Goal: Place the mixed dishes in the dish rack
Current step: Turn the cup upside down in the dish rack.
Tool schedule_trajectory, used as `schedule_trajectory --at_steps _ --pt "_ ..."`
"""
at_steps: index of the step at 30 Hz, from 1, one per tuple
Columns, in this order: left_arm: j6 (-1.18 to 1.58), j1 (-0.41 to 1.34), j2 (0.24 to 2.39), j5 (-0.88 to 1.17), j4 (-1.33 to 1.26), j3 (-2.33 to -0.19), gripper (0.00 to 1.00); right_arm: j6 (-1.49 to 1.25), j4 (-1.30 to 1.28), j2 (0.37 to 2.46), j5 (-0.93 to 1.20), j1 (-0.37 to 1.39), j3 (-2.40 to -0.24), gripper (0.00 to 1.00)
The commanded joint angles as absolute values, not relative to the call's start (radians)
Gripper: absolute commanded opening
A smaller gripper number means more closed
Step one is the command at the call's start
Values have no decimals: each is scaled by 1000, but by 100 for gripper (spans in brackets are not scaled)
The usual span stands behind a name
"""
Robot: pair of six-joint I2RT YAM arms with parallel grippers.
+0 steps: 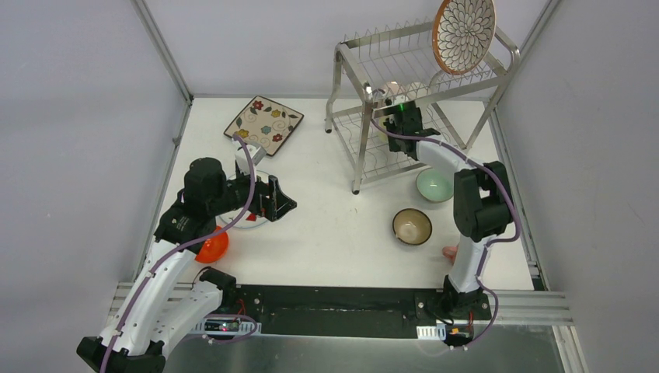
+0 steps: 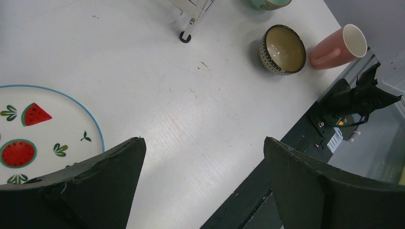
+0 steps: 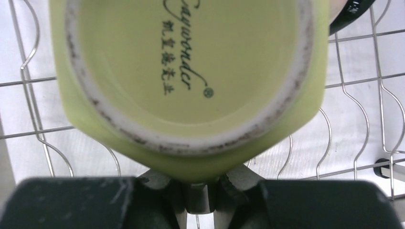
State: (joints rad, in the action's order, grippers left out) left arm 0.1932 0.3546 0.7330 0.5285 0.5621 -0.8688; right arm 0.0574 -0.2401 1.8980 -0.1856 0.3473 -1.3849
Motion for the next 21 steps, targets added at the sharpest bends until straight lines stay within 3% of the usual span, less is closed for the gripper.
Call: schedule_trajectory --at_steps 1,14,21 --pt "174 364 736 514 565 -881 99 7 -141 1886 -120 340 -1462 0" --pt "174 364 746 512 565 -883 99 -41 -87 1993 -30 340 -1522 0" --pt "172 364 756 507 566 -886 99 -37 -91 1981 -47 340 -1502 24"
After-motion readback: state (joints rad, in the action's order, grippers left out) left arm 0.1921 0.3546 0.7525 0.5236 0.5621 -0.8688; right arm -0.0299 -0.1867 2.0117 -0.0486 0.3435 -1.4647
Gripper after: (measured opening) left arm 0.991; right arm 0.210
